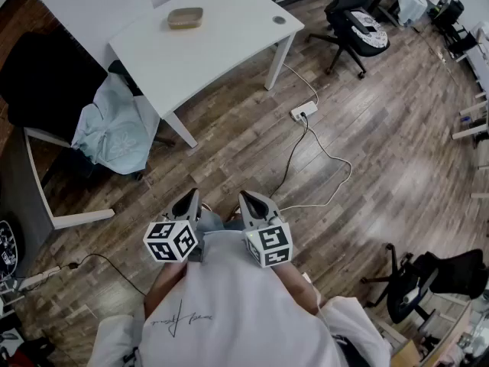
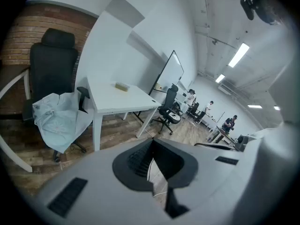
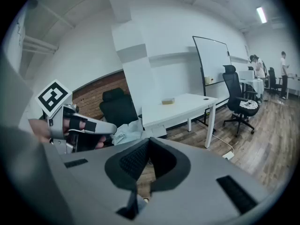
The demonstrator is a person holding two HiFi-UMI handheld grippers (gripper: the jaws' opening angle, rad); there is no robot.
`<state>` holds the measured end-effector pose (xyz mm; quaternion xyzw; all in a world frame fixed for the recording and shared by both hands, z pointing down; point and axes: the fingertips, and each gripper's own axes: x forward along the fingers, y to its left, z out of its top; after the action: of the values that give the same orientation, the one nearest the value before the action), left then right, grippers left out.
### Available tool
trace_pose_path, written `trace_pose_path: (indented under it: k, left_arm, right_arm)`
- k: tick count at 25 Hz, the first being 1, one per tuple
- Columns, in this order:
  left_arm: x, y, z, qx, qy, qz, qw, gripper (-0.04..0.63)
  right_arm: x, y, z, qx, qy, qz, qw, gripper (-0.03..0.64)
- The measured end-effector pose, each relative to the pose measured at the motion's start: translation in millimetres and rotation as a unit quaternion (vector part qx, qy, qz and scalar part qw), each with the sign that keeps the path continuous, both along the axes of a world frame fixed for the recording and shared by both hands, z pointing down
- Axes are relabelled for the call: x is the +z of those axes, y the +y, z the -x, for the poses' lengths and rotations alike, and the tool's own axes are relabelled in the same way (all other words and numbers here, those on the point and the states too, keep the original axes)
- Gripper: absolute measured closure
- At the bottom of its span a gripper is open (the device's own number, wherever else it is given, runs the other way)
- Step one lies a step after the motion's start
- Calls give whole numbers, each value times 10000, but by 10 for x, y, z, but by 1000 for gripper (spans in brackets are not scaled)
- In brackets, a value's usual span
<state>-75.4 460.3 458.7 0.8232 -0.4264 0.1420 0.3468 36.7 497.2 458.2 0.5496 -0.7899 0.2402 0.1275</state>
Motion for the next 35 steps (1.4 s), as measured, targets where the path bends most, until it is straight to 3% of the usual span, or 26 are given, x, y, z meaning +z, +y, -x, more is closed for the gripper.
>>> trace_pose_path:
  k: [2, 6, 14, 22, 35]
  left_arm:
    - [-31, 8, -77, 196, -150, -156, 9996, 588]
    - [-58, 46, -152, 452, -798, -591, 9940, 588]
    - [-168, -43, -136, 360, -1065, -865, 9899, 588]
    - [-209, -461, -72, 61, -1021, -936, 9903, 588]
    - [-227, -1255, 69, -115, -866, -927, 9919, 588]
  right_arm:
    - [11, 8, -85, 33, -67, 43, 10000, 606]
    - [0, 6, -236, 132, -252, 71, 9996, 606]
    - [-29, -164, -384, 125, -342, 37, 9993, 606]
    - [-6, -515, -701, 523, -307, 176, 9980, 606]
    - [-70, -1276, -542, 167, -175, 257, 9994, 606]
